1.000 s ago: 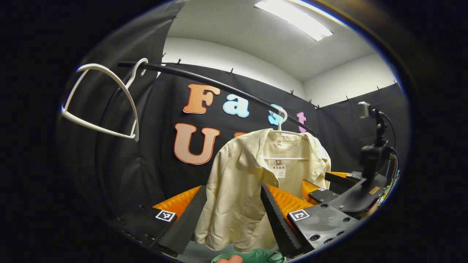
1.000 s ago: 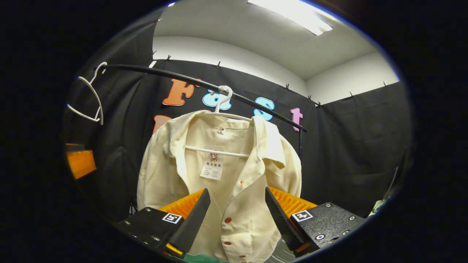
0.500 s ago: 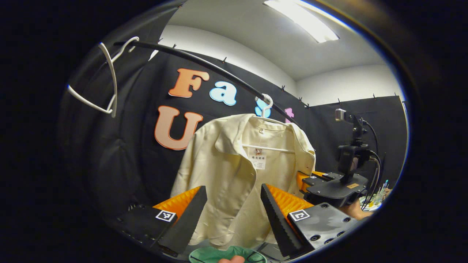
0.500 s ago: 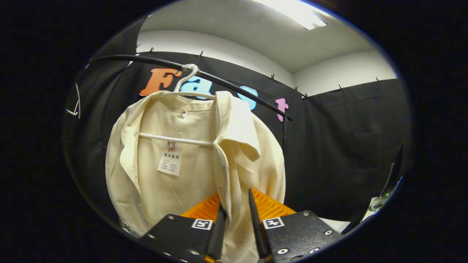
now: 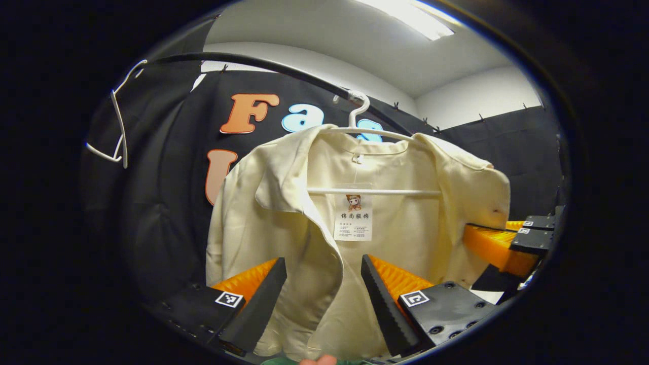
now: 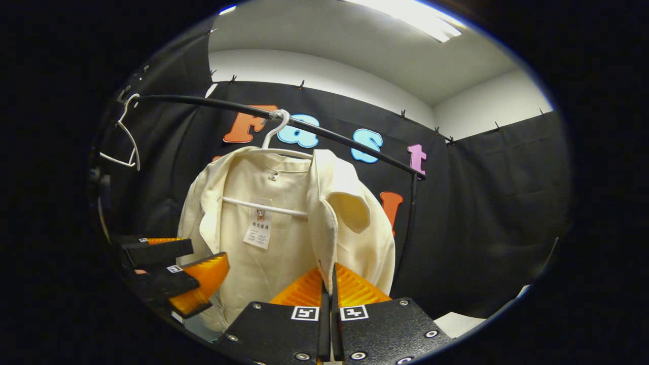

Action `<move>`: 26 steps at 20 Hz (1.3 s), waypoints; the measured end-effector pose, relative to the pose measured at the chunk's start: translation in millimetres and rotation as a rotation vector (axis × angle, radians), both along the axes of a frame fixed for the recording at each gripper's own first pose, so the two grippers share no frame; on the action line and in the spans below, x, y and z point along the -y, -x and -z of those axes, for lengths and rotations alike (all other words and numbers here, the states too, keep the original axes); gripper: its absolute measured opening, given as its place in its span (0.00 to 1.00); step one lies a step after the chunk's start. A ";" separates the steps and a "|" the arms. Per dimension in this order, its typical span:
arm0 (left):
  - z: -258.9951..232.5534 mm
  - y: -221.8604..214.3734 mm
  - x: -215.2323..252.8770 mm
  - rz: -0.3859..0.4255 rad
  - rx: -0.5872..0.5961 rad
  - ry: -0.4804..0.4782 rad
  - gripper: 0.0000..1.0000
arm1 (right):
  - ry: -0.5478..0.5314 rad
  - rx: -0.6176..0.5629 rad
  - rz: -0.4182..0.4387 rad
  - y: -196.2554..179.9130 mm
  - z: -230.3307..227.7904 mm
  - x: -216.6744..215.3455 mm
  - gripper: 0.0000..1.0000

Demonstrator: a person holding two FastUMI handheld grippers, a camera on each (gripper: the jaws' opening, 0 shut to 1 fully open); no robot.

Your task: Grasp the clothes on the hanger with both hands and then place them into the laundry hamper below.

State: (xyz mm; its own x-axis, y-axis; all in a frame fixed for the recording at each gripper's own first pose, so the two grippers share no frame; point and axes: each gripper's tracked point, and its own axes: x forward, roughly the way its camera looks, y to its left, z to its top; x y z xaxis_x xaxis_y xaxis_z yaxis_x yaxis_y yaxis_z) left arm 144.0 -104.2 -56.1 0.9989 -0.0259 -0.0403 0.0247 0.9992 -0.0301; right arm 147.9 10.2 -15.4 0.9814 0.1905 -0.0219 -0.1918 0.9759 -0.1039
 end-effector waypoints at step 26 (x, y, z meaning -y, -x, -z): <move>-78.3 5.7 -159.0 -0.077 0.135 -0.154 0.08 | 0.039 0.127 0.215 24.2 -58.9 19.9 0.00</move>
State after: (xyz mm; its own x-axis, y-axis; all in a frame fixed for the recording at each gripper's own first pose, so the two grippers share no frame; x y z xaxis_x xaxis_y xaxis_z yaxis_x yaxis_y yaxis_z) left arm 138.4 54.9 22.2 0.9942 0.0470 0.0967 -0.0586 0.9909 0.1210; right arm 123.8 -9.6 43.6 0.9946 -0.0216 0.1012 0.0369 0.9876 -0.1524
